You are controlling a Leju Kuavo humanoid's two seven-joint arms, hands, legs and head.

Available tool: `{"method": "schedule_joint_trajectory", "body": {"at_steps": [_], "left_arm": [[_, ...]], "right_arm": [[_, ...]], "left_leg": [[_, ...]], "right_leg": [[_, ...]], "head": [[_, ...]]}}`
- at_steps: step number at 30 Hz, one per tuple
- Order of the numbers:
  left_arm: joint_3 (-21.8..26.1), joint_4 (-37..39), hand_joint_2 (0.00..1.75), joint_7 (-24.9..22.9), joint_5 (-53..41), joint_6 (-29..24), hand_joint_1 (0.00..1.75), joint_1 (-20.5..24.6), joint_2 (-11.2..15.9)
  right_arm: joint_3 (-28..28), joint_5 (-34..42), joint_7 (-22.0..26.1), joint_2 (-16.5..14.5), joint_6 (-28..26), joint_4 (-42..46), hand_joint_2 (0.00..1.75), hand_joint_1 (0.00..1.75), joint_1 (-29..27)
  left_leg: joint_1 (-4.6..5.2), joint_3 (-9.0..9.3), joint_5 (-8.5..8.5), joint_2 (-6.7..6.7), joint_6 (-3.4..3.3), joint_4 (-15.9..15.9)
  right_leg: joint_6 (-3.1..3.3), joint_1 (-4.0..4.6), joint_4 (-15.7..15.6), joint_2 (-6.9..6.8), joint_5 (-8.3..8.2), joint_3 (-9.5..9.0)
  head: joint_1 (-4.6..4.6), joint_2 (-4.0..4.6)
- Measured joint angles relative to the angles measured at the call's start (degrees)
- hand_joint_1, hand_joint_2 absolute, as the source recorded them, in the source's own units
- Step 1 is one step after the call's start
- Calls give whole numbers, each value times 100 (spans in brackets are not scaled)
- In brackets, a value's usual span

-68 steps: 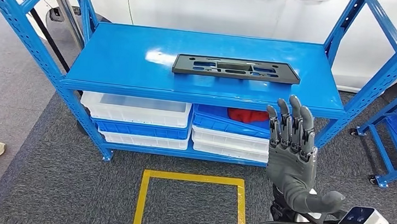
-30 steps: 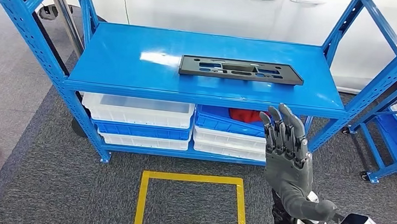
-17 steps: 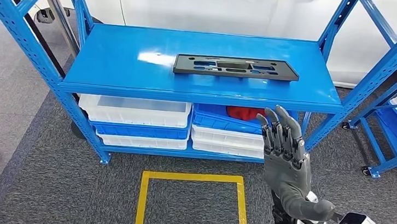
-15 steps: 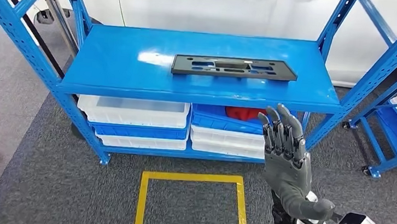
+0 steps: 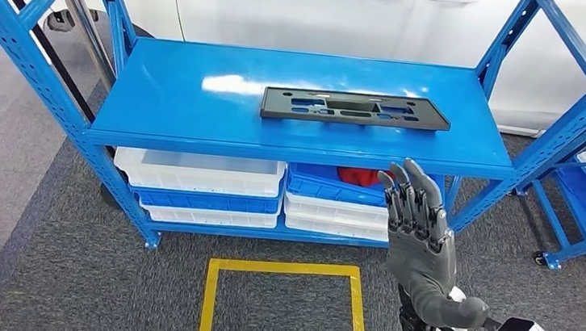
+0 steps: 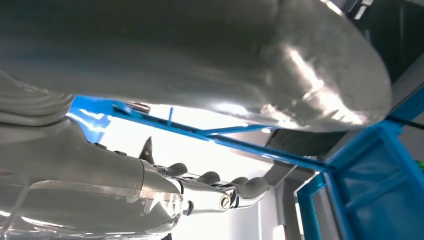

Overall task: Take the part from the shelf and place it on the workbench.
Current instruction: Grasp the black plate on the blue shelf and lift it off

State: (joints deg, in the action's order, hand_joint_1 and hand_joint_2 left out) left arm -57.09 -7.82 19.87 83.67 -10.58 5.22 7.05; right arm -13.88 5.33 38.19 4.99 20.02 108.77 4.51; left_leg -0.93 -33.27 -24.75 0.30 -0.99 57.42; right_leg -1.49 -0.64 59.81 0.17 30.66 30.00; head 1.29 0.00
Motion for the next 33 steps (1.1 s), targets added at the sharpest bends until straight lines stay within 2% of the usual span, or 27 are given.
{"method": "schedule_joint_trajectory", "body": {"at_steps": [1, 3, 4, 5, 6, 7, 8, 9, 10, 13, 15, 16, 18, 19, 20, 21, 23, 24, 25, 29, 31, 33], "left_arm": [[0, 0, 0, 2, 0, 2, 0, 3, -1], [-2, 0, 0, 3, 0, 4, 0, 5, -1], [-5, 0, 0, 4, 0, 4, 0, 4, -1], [-11, 0, 0, 4, 0, 4, 0, -1, -1], [-18, 0, 0, 4, 0, 4, 0, -5, -1], [-25, 0, 0, 4, 0, 4, 0, -7, -2], [-31, 0, 0, 4, 1, 4, 0, -5, -7], [-37, 0, 0, 4, 1, 4, 0, -1, -11], [-43, 0, 0, 4, 2, 3, 0, 3, -16], [-72, 0, 0, 9, 2, -8, 0, 16, -20], [-89, 0, 0, 11, 1, -18, 0, 22, -24], [-93, 0, 0, 12, 2, -22, 0, 24, -25], [-99, 0, 0, 12, 1, -29, 0, 15, -27], [-102, 0, 0, 11, 1, -31, 0, 6, -27], [-105, 0, 0, 11, 1, -32, 0, -2, -27], [-109, 0, 0, 10, 1, -33, 0, -6, -27], [-117, 1, 0, 2, 1, -36, 0, -9, -26], [-121, 1, 0, -5, 1, -40, 0, -8, -26], [-124, 2, 0, -14, 2, -44, 0, -5, -25], [-128, 2, 0, -31, 2, -46, 0, -7, -26], [-129, 2, 0, -31, 2, -39, 0, -8, -26], [-130, 2, 0, -31, 2, -31, 0, -6, -25]], "right_arm": [[0, -1, 1, 0, -1, 9, 0, 0, -5], [0, -2, 1, 0, 1, 14, 0, 0, -27], [0, -2, 0, -1, 1, 14, 0, 0, -40], [0, -3, 0, -1, 1, 13, 0, 0, -46], [0, -4, -1, -1, 2, 13, 0, 0, -46], [0, -5, -1, -1, 4, 13, 0, 0, -43], [0, -7, -1, -1, 8, 12, 0, 0, -37], [-1, -8, -3, -2, 17, 13, 0, 0, -28], [-1, -7, -7, -4, 31, 15, 0, 0, -20], [-1, 10, -12, -8, 86, 21, 0, 0, -12], [0, 21, -10, -15, 103, 21, 0, 0, -13], [1, 24, -8, -19, 107, 21, 0, 0, -16], [1, 24, -8, -22, 119, 20, 0, 0, -26], [1, 25, -8, -22, 129, 18, 0, 0, -34], [1, 27, -9, -22, 142, 16, 0, 0, -39], [2, 29, -9, -22, 151, 14, 0, 0, -42], [8, 31, -11, -22, 162, 4, 0, 0, -43], [14, 31, -14, -22, 162, -5, 0, 0, -44], [22, 30, -15, -20, 160, -16, 0, 0, -47], [51, 23, 11, 15, 140, -49, 0, 0, -92], [56, 10, 19, 41, 125, -65, 0, 0, -103], [57, -12, 21, 53, 112, -96, 0, 0, -112]], "left_leg": [[-3, 30, -16, -2, -29, -13], [7, 69, -62, -3, -59, -14], [15, 97, -92, 0, -64, -13], [20, 139, -128, 4, -62, -12], [25, 194, -167, 9, -56, -12], [30, 259, -212, 14, -45, -12], [41, 312, -258, 15, -26, -12], [52, 344, -297, 18, 0, -7], [62, 359, -328, 17, 28, -6], [64, 393, -388, 7, 117, -29], [58, 327, -510, -2, 173, 192], [49, 179, -636, -4, 197, 490], [39, -296, -910, -4, 239, 1296], [33, -514, -955, -4, 255, 1593], [29, -639, -876, -4, 264, 1687], [25, -653, -679, -4, 264, 1552], [28, -414, -134, -4, 231, 799], [39, -270, 32, -3, 201, 430], [50, -173, 111, -1, 165, 191], [50, -93, 36, 6, 16, 49], [31, -38, 13, 2, -49, 8], [34, -9, -22, -2, -81, 3]], "right_leg": [[-17, -9, 330, -3, 144, 174], [-38, -13, 1134, -3, 411, 675], [-43, -15, 1397, -4, 419, 881], [-36, -14, 1422, -4, 289, 974], [-18, -12, 1217, -4, 50, 950], [12, -7, 831, -6, -251, 831], [46, 8, 437, -8, -473, 682], [76, 22, 118, -11, -603, 558], [102, 38, -72, -12, -646, 485], [176, 42, -177, -1, -584, 433], [238, 10, -241, -1, -562, 347], [264, -2, -264, -5, -543, 300], [293, 1, -273, -11, -486, 236], [293, 1, -272, -8, -455, 204], [289, 2, -272, -2, -420, 163], [282, 1, -271, 3, -380, 110], [250, 6, -270, 10, -284, -18], [222, 17, -261, 16, -236, -61], [192, 27, -257, 19, -201, -85], [58, 32, -233, 17, -101, -102], [4, 19, 116, 13, 81, 52], [-22, 6, 729, 10, 334, 401]], "head": [[0, 0], [0, 0], [0, 0], [0, 0], [0, 0], [0, 0], [0, 0], [-1, 0], [-1, 0], [0, 0], [1, 0], [1, 0], [2, 0], [2, 0], [2, 0], [2, 0], [1, 0], [1, 0], [0, 0], [1, 0], [0, 0], [0, 0]]}}
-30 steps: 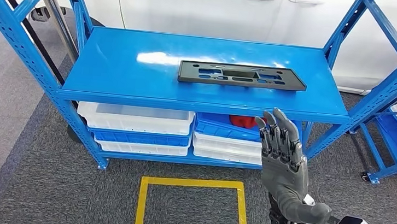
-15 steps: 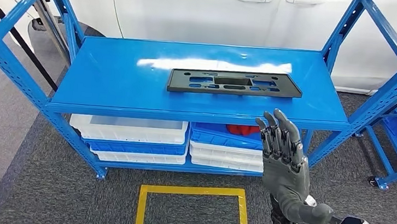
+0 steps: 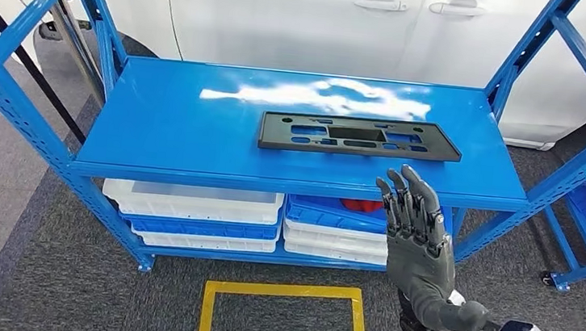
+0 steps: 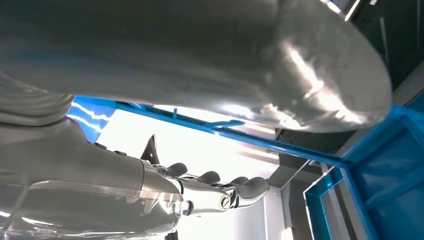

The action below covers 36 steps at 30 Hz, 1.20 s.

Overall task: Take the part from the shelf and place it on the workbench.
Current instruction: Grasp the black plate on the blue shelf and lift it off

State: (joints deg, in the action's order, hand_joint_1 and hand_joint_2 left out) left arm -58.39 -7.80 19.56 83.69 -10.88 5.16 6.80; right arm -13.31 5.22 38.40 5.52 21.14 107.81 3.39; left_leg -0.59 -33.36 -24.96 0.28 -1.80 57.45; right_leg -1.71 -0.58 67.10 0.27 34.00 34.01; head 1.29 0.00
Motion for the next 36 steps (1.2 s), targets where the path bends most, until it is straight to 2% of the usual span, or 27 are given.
{"method": "schedule_joint_trajectory", "body": {"at_steps": [2, 3, 4, 6, 7, 8, 9, 12, 14, 16, 17, 18, 19, 20, 21, 22, 23, 25, 28, 29, 30, 31, 32, 33, 34, 35, 36], "left_arm": [[-3, 0, 0, -1, 0, 9, 0, 1, 0], [-5, 0, 0, -4, 0, 14, 0, 0, 0], [-8, 0, 0, -7, 0, 19, 0, -4, 0], [-16, 0, 0, -11, 0, 30, 0, -7, 0], [-21, 0, 0, -10, 0, 36, 0, -4, 0], [-27, 0, 0, -10, 0, 45, 0, 1, 1], [-34, 0, 0, -9, 0, 53, 0, 4, 3], [-48, -1, 0, 3, 0, 70, 0, 14, 11], [-50, -1, 0, 14, 0, 76, 0, 21, 15], [-51, 0, 0, 22, 0, 77, 0, 14, 17], [-51, 0, 0, 24, 0, 77, 0, 3, 19], [-51, 0, 0, 26, 0, 78, 0, -11, 19], [-51, 0, 0, 26, 0, 78, 0, -22, 19], [-51, 0, 0, 27, 0, 79, 0, -28, 19], [-51, 0, 0, 28, 0, 79, 0, -32, 22], [-51, 0, 0, 31, 0, 79, 0, -33, 26], [-51, 0, 0, 34, 0, 78, 0, -31, 29], [-51, 1, 0, 41, 0, 77, 0, -31, 33], [-51, 1, 0, 45, 0, 78, 0, -35, 32], [-51, 0, 0, 45, 0, 78, 0, -32, 31], [-51, 0, 0, 46, 0, 79, 0, -30, 31], [-51, 0, 0, 48, 0, 80, 0, -28, 31], [-51, 0, 0, 51, 0, 81, 0, -29, 31], [-51, 0, 0, 56, 0, 84, 0, -35, 30], [-51, 0, 0, 61, 0, 86, 0, -45, 26], [-52, 0, 0, 64, 0, 88, 0, -59, 20], [-52, 0, 0, 64, 0, 91, 0, -73, 11]], "right_arm": [[0, -21, -18, 13, -25, -50, 0, 0, -12], [0, -29, -47, 21, -55, -77, 0, 0, -14], [0, -37, -84, 27, -91, -99, 0, 0, -12], [-1, -46, -161, 32, -161, -129, 0, 0, -3], [-3, -58, -192, 32, -192, -143, 0, 0, 5], [-9, -80, -223, 33, -222, -159, 0, 0, 17], [-24, -113, -256, 33, -259, -180, 0, 0, 31], [-116, -228, -320, 33, -365, -261, 0, 0, 69], [-184, -267, -323, 28, -401, -304, 0, 0, 89], [-244, -280, -322, 27, -423, -351, 0, 0, 104], [-267, -284, -321, 27, -430, -377, 0, 0, 105], [-287, -285, -320, 27, -434, -402, 0, 0, 105], [-301, -286, -318, 27, -435, -423, 0, 0, 105], [-314, -287, -316, 27, -436, -442, 0, 0, 107], [-326, -288, -315, 27, -436, -456, 0, 0, 108], [-335, -288, -313, 27, -437, -469, 0, 0, 114], [-342, -290, -311, 28, -437, -482, 0, 0, 120], [-350, -293, -308, 28, -437, -503, 0, 0, 132], [-361, -298, -304, 29, -438, -510, 0, 0, 149], [-363, -298, -303, 29, -439, -511, 0, 0, 158], [-367, -299, -303, 29, -441, -515, 0, 0, 162], [-372, -303, -303, 29, -445, -523, 0, 0, 160], [-381, -319, -300, 31, -454, -535, 44, 0, 143], [-395, -353, -287, 34, -476, -549, 87, 0, 109], [-413, -405, -263, 38, -507, -564, 131, 0, 65], [-435, -471, -232, 42, -536, -578, 175, 0, 18], [-462, -539, -204, 44, -560, -592, 131, 0, -22]], "left_leg": [[7, 39, -45, 2, -8, 2], [10, 78, -76, 5, -8, 2], [12, 131, -113, 10, -3, 3], [13, 251, -197, 20, 20, 1], [23, 295, -241, 24, 45, 6], [31, 318, -277, 27, 73, 7], [35, 327, -307, 28, 106, 4], [39, 372, -378, 11, 201, -7], [35, 258, -556, 3, 252, 318], [17, -157, -864, 3, 292, 1087], [11, -398, -962, 3, 308, 1454], [6, -571, -953, 3, 318, 1658], [3, -632, -812, 2, 319, 1628], [1, -572, -549, 2, 310, 1351], [2, -433, -250, 2, 290, 920], [16, -282, -40, 2, 266, 529], [28, -166, 84, 3, 235, 240], [55, -98, 59, 7, 177, 86], [14, -28, 28, 8, 83, 4], [-3, 16, 15, 7, 53, -27], [-10, 55, -6, 4, 29, -44], [-10, 85, -36, 3, 12, -48], [-9, 113, -68, 4, 5, -48], [-8, 151, -103, 6, 5, -47], [-9, 204, -144, 11, 11, -46], [-10, 272, -191, 18, 22, -46], [-11, 348, -244, 23, 40, -45]], "right_leg": [[-16, -11, 584, 0, 124, 400], [-17, -15, 721, 0, 66, 544], [-8, -16, 620, -1, -120, 568], [44, -8, -105, -3, -668, 351], [77, 8, -475, -8, -855, 210], [106, 24, -725, -13, -949, 114], [134, 41, -845, -12, -952, 68], [213, 34, -917, 10, -891, 7], [277, 0, -977, 1, -862, -90], [319, 2, -991, -17, -802, -168], [325, 6, -990, -18, -767, -201], [326, 10, -989, -16, -731, -241], [324, 12, -988, -12, -691, -291], [317, 15, -988, -9, -644, -358], [306, 17, -989, -8, -592, -425], [286, 27, -987, -6, -542, -480], [261, 36, -984, -2, -504, -511], [204, 46, -990, 7, -461, -521], [112, 45, -928, 1, -375, -529], [81, 43, -731, -2, -278, -440], [56, 29, -406, -5, -142, -268], [34, 19, 16, -6, 12, -15], [15, 5, 422, -6, 124, 253], [1, -7, 686, -8, 132, 461], [-7, -19, 734, -9, 12, 568], [-8, -29, 533, -12, -231, 550], [0, -35, 153, -18, -542, 441]], "head": [[0, 0], [0, 0], [0, 0], [0, 0], [0, 0], [1, 0], [1, 0], [1, 0], [1, 0], [1, 0], [0, 0], [0, 0], [0, 0], [0, 0], [0, 0], [0, 0], [1, 0], [1, 0], [1, 0], [1, 0], [0, 0], [0, 0], [0, 0], [0, 0], [0, 0], [0, 0], [0, 0]]}}
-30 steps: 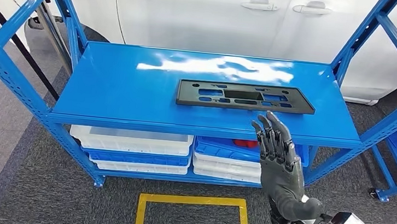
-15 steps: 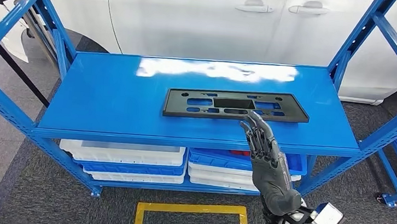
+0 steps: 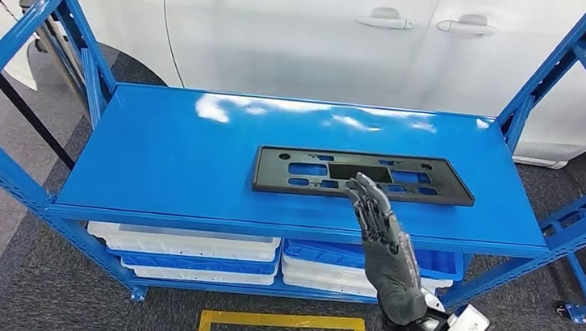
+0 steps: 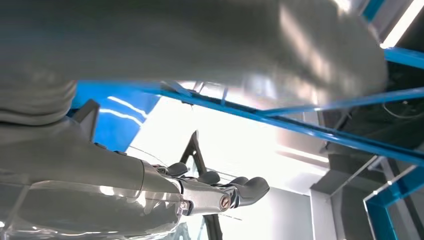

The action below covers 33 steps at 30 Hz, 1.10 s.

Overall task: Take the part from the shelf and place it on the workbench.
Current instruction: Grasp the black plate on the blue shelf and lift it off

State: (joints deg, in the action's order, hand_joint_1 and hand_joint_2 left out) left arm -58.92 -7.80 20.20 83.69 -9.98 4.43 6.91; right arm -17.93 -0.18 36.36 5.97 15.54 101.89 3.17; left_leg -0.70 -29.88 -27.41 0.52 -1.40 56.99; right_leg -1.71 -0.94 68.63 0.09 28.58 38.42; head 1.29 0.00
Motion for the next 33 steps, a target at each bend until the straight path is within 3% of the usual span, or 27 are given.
{"method": "schedule_joint_trajectory", "body": {"at_steps": [1, 3, 7, 9, 11, 12, 13, 14, 16, 18, 20, 23, 25, 27, 28, 30, 32, 33], "left_arm": [[-1, 1, 0, -6, 0, -1, 0, -10, -8], [-1, 2, 0, -27, 0, -10, 0, -14, -16], [5, 4, 0, -42, 0, -25, 0, 1, -28], [6, 4, 0, -45, 0, -35, 0, 3, -37], [5, 5, 0, -64, 0, -62, 0, -11, -38], [5, 6, 0, -77, 0, -77, 0, -24, -39], [5, 7, 0, -85, 0, -90, 0, -34, -42], [4, 7, 0, -91, 0, -102, 0, -41, -46], [3, 7, 0, -95, 0, -128, 0, -40, -51], [2, 9, 0, -103, 0, -156, 0, -31, -57], [-2, 11, 0, -111, 0, -179, 0, -22, -65], [-4, 12, 0, -121, 0, -194, 0, -23, -90], [-6, 13, 0, -115, 0, -204, 0, -20, -104], [-16, 13, 0, -95, 0, -215, 0, -20, -113], [-28, 13, 0, -84, 0, -217, 0, -24, -117], [-52, 13, 0, -73, 0, -220, 0, -34, -120], [-75, 13, 0, -73, 0, -220, 0, -35, -124], [-83, 13, 0, -73, 0, -220, 0, -32, -127]], "right_arm": [[-36, -58, 15, 1, -11, -16, 87, 0, -20], [-140, -143, -20, -2, -5, -52, 0, 0, -6], [-353, -212, -221, -14, 0, -131, 175, 0, 183], [-460, -416, -374, -31, -165, -196, 175, 0, 309], [-601, -841, -545, -80, -473, -380, 175, 0, 417], [-699, -1086, -619, -120, -650, -526, 175, 0, 469], [-809, -1361, -683, -165, -851, -689, 175, 0, 527], [-927, -1671, -749, -215, -1087, -859, 175, 0, 597], [-1153, -2416, -905, -319, -1652, -1206, 175, 0, 799], [-1362, -3039, -1064, -423, -2115, -1560, 175, 0, 1047], [-1563, -3338, -1176, -526, -2292, -1869, 175, 0, 1256], [-1824, -3538, -1276, -680, -2391, -2258, 175, 0, 1539], [-1974, -3709, -1360, -745, -2578, -2478, 175, 0, 1715], [-2111, -4024, -1527, -769, -2918, -2674, 175, 0, 1825], [-2169, -4253, -1638, -771, -3146, -2759, 175, 0, 1855], [-2239, -4678, -1827, -772, -3559, -2884, 175, 0, 1896], [-2270, -5024, -1948, -775, -3906, -2992, 175, 0, 1939], [-2281, -5170, -1998, -777, -4060, -3057, 175, 0, 1962]], "left_leg": [[7, 62, -56, 3, 28, 0], [26, 117, -146, -2, 94, 11], [16, 148, -258, -29, 227, 51], [1, -52, -459, -33, 277, 508], [0, -525, -693, -33, 304, 1280], [0, -745, -715, -33, 309, 1563], [1, -875, -618, -33, 304, 1640], [3, -904, -422, -33, 289, 1512], [17, -717, 105, -33, 222, 822], [56, -502, 342, -37, 151, 276], [84, -435, 302, -36, 100, 121], [38, -326, 279, -22, 25, 21], [25, -252, 253, -21, -18, -10], [25, -216, 213, -15, -37, -6], [25, -194, 187, -10, -35, -3], [24, -136, 141, 1, -23, 1], [24, -65, 90, 5, 1, 1], [27, -34, 67, 5, 21, 2]], "right_leg": [[16, 4, -386, -6, -236, -139], [74, 19, -906, -10, -418, -337], [234, 37, -1026, 17, -310, -424], [305, 26, -1070, 5, -266, -516], [347, 43, -1075, -5, -203, -585], [356, 54, -1074, 0, -169, -621], [360, 63, -1074, 6, -131, -665], [359, 73, -1074, 12, -92, -718], [348, 86, -1078, 17, -3, -841], [306, 102, -1086, 25, 65, -915], [239, 112, -1084, 27, 70, -941], [158, 114, -884, 20, 117, -875], [110, 92, -316, 20, 350, -550], [70, 62, 352, 20, 581, -76], [52, 48, 493, 19, 569, 78], [36, 29, 308, 17, 306, 125], [62, 25, -344, 12, -146, -92], [90, 41, -644, 5, -280, -197]], "head": [[0, 0], [0, 0], [0, 0], [1, 0], [1, 0], [1, 0], [1, 0], [2, 0], [1, 0], [1, 0], [2, 0], [1, 0], [0, 0], [0, 0], [0, 0], [0, 0], [0, 0], [0, 0]]}}
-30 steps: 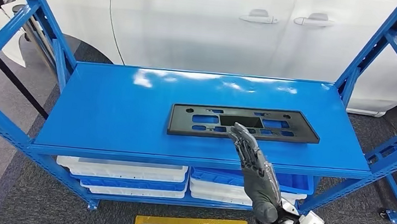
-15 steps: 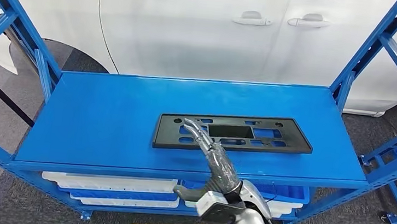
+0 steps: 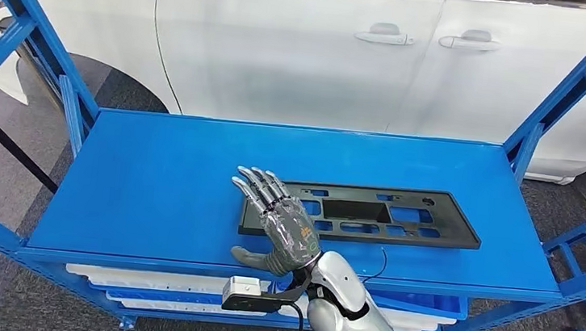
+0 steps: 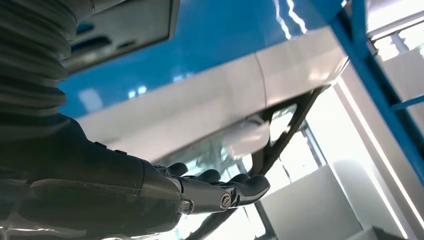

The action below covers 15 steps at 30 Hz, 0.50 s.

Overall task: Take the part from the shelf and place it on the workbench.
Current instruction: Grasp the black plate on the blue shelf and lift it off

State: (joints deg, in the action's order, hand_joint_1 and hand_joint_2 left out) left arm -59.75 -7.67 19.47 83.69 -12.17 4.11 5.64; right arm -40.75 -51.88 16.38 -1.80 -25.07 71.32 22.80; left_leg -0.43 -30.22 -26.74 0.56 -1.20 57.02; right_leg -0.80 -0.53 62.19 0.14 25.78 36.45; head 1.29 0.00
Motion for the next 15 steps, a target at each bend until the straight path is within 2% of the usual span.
{"method": "schedule_joint_trajectory", "body": {"at_steps": [2, 4, 6, 8, 10, 11, 12, 13, 15], "left_arm": [[-14, 0, 0, 1, 0, 6, 0, 10, -5], [-29, 0, 0, 4, 0, 11, 0, 15, -7], [-49, 0, 0, 10, 0, 11, 0, 19, -9], [-65, 0, 0, 15, 0, 10, 0, 33, -13], [-84, 1, 0, 22, 0, 9, 0, 28, -12], [-97, 1, 0, 25, 0, 9, 0, 16, -11], [-110, 2, 0, 28, 0, 9, 0, 7, -10], [-122, 2, 0, 31, 0, 9, 0, 1, -7], [-138, 2, 0, 34, 0, 9, 0, 7, 2]], "right_arm": [[-23, -284, -110, -13, -290, -160, 175, 0, 50], [-42, -484, -193, -41, -487, -331, 175, 0, 83], [-65, -595, -239, -80, -586, -468, 175, 0, 125], [-98, -728, -297, -119, -670, -592, 175, 0, 188], [-121, -894, -364, -141, -739, -727, 175, 0, 221], [-129, -977, -387, -143, -752, -796, 175, 0, 223], [-137, -1059, -409, -143, -754, -861, 175, 0, 223], [-145, -1131, -424, -143, -754, -922, 175, 0, 226], [-158, -1206, -446, -143, -744, -1019, 175, 0, 241]], "left_leg": [[1, 13, -38, -3, 64, -2], [3, 15, -33, -8, 145, 26], [-6, -18, -99, -16, 196, 184], [-26, -289, -389, -21, 224, 728], [-36, -705, -717, -21, 271, 1477], [-40, -842, -765, -21, 295, 1678], [-46, -879, -695, -22, 308, 1665], [-56, -808, -518, -22, 319, 1431], [-76, -481, -85, -24, 315, 611]], "right_leg": [[75, 41, -383, -9, -128, -122], [147, 55, -428, -3, -137, -142], [208, 32, -472, -1, -171, -194], [248, 19, -497, -8, -168, -229], [266, 22, -498, -12, -157, -231], [268, 22, -497, -12, -152, -234], [265, 20, -496, -10, -149, -239], [258, 18, -494, -9, -144, -249], [226, 21, -476, -7, -129, -268]], "head": [[0, 0], [1, 0], [1, 0], [1, 0], [1, 0], [1, 0], [1, 0], [1, 0], [1, 0]]}}
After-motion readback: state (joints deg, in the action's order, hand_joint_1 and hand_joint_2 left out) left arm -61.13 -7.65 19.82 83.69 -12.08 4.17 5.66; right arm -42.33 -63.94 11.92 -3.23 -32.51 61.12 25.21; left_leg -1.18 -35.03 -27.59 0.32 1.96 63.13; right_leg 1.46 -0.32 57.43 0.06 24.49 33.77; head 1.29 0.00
